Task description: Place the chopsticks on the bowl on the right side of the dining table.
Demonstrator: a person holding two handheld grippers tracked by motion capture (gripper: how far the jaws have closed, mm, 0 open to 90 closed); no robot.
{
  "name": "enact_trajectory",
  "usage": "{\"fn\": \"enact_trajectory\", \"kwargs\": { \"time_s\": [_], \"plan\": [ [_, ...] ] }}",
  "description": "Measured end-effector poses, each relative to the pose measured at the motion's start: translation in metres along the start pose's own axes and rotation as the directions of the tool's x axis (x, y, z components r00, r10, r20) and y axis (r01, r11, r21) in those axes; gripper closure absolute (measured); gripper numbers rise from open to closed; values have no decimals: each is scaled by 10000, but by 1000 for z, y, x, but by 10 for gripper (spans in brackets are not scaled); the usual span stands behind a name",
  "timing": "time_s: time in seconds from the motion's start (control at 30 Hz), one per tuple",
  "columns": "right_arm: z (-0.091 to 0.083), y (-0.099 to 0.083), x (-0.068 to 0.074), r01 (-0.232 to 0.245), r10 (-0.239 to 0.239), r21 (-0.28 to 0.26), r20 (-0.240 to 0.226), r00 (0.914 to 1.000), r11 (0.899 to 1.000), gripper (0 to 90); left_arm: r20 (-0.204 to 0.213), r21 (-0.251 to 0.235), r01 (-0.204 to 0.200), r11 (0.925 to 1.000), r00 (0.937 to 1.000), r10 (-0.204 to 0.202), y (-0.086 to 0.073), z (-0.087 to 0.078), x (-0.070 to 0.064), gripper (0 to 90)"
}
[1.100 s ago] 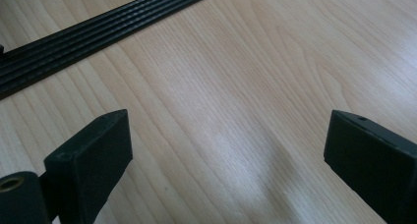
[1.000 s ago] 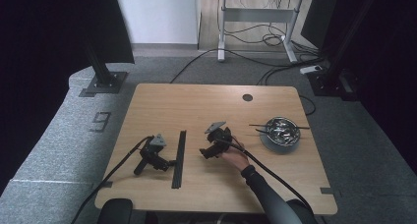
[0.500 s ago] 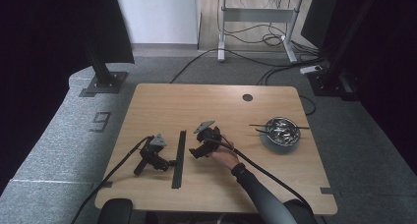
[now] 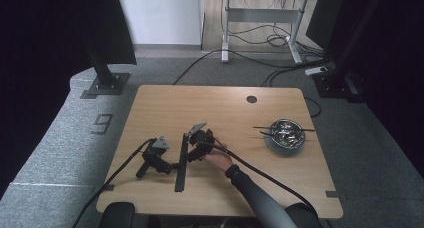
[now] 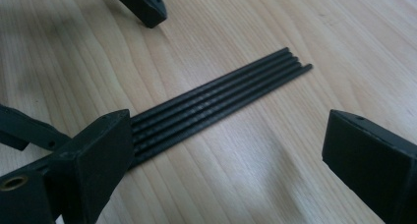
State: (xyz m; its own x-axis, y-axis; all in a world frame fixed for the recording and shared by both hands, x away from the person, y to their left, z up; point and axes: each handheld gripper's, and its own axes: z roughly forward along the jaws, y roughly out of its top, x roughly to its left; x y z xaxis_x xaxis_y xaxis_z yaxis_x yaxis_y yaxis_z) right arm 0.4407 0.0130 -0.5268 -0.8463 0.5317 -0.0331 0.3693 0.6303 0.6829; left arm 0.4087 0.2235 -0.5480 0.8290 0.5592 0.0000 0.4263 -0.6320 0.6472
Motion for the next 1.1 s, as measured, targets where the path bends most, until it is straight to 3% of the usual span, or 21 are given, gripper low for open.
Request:
{"fn": "enact_trajectory", "kwargs": {
  "time_s": [0.43, 0.87, 1.1],
  "plan": [
    [12, -1, 4, 140, -138, 248, -79, 9999, 9996, 54, 9, -7, 29, 10000, 10000, -29, 0, 0, 0, 0],
    [18, -3, -2, -218, 225, 338, -199, 9995, 9992, 53, 9, 6, 15, 10000, 10000, -15, 0, 0, 0, 0],
    [17, -2, -4, -124, 123, 442, 19, 9999, 9989, 64, 8, -10, 32, 10000, 10000, -32, 0, 0, 0, 0]
  ]
}}
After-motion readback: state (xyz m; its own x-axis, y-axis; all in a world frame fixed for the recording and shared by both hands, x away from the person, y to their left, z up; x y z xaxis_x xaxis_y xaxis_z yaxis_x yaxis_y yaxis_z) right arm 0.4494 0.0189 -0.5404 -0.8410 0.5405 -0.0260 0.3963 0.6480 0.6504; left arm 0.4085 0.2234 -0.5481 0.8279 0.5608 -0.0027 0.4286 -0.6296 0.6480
